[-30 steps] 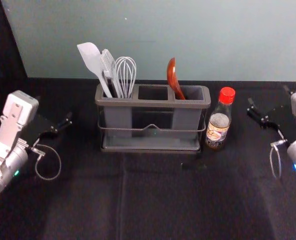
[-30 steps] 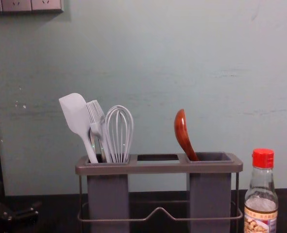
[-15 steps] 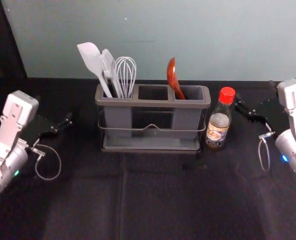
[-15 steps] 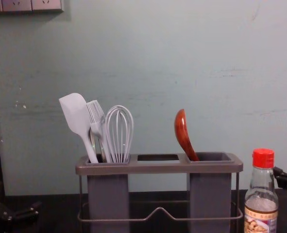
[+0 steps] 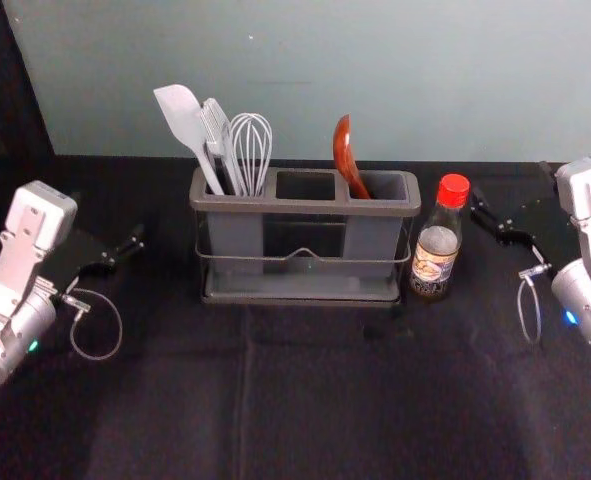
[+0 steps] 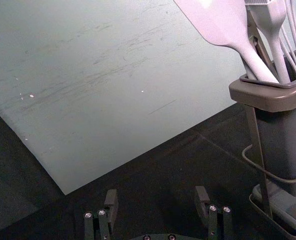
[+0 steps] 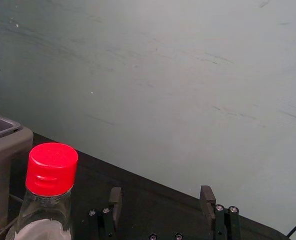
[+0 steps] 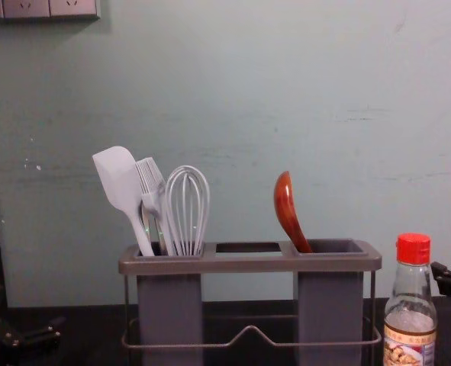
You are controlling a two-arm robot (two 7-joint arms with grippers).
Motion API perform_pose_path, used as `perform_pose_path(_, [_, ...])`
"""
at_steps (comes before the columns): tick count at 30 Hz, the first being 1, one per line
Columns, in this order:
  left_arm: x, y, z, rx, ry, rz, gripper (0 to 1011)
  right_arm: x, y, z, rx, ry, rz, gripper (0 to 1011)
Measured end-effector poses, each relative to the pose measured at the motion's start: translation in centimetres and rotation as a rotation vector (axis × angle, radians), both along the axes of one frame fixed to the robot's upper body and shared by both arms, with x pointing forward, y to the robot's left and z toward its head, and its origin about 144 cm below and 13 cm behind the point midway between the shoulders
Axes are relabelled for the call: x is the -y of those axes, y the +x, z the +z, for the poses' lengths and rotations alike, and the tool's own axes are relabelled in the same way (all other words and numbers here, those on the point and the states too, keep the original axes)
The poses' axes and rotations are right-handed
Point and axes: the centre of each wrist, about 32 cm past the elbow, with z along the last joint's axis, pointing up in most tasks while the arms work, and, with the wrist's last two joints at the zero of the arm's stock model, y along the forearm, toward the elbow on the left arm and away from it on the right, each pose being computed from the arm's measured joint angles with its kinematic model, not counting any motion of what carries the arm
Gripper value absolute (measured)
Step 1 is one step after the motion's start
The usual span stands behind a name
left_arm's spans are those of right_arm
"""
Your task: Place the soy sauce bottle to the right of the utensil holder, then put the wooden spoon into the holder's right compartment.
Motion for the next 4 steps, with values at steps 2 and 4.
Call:
perform_pose_path(2, [0.00,0.00,0.00,0.000,0.000,0.000,1005,0.01,-0.01,0.00,0.000,0.000,0.000,1002])
perform_pose_path(4, [0.00,0.00,0.00,0.000,0.000,0.000,1005,0.01,-0.02,0.01,0.000,0.000,0.000,1002])
